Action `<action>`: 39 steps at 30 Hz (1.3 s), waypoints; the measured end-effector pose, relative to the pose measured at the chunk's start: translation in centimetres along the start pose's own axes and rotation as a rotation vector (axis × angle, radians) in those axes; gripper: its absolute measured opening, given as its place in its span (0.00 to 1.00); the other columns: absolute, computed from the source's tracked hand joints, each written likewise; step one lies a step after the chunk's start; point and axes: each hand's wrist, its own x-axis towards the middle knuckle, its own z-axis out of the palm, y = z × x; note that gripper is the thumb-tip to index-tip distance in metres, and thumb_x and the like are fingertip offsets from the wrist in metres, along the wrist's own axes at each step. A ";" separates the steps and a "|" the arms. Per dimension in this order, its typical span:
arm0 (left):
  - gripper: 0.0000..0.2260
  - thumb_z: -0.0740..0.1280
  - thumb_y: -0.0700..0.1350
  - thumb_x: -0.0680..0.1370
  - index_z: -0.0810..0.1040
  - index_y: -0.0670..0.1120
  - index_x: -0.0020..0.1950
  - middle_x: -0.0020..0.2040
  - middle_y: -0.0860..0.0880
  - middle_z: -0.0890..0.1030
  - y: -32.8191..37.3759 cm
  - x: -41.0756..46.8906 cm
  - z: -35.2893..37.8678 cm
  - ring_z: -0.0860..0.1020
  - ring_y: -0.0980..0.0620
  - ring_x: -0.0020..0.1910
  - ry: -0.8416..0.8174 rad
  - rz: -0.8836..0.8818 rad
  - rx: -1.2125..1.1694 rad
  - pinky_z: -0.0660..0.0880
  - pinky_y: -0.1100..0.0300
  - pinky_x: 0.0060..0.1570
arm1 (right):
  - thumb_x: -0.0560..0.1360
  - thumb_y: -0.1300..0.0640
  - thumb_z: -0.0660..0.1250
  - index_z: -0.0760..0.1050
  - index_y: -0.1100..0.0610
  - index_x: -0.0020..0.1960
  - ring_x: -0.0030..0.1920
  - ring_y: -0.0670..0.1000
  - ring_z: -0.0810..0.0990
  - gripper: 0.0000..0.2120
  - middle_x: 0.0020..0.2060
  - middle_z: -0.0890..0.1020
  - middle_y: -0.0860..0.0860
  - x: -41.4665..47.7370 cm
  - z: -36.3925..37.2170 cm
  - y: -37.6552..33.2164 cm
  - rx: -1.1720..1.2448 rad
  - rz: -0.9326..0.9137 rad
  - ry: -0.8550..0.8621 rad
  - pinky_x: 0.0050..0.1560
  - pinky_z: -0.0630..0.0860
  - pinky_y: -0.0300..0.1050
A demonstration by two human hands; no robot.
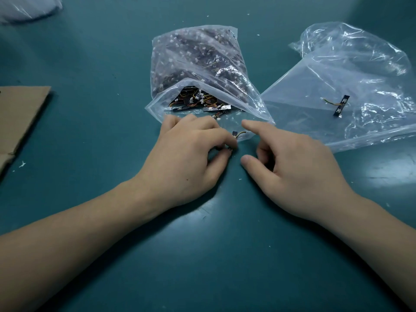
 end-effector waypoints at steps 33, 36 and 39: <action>0.10 0.61 0.55 0.81 0.81 0.56 0.55 0.51 0.57 0.76 0.3 0.2 -0.2 0.75 0.52 0.52 -0.108 0.021 -0.125 0.74 0.50 0.55 | 0.82 0.46 0.58 0.70 0.47 0.49 0.42 0.55 0.78 0.07 0.44 0.77 0.44 -0.6 -0.2 -0.9 -0.122 -0.106 0.116 0.36 0.74 0.53; 0.06 0.64 0.53 0.80 0.79 0.54 0.49 0.43 0.60 0.76 0.2 0.1 -0.1 0.75 0.57 0.45 0.028 -0.018 -0.197 0.76 0.49 0.46 | 0.82 0.49 0.61 0.74 0.51 0.50 0.40 0.54 0.79 0.07 0.43 0.79 0.45 -0.5 -0.2 -1.0 -0.084 -0.158 0.269 0.33 0.74 0.52; 0.04 0.67 0.52 0.79 0.79 0.55 0.46 0.36 0.69 0.74 0.2 -0.1 0.0 0.72 0.66 0.36 0.129 -0.072 -0.229 0.70 0.58 0.36 | 0.80 0.50 0.66 0.77 0.51 0.48 0.38 0.53 0.79 0.06 0.40 0.79 0.44 -0.8 0.3 -1.5 -0.038 -0.222 0.308 0.32 0.75 0.52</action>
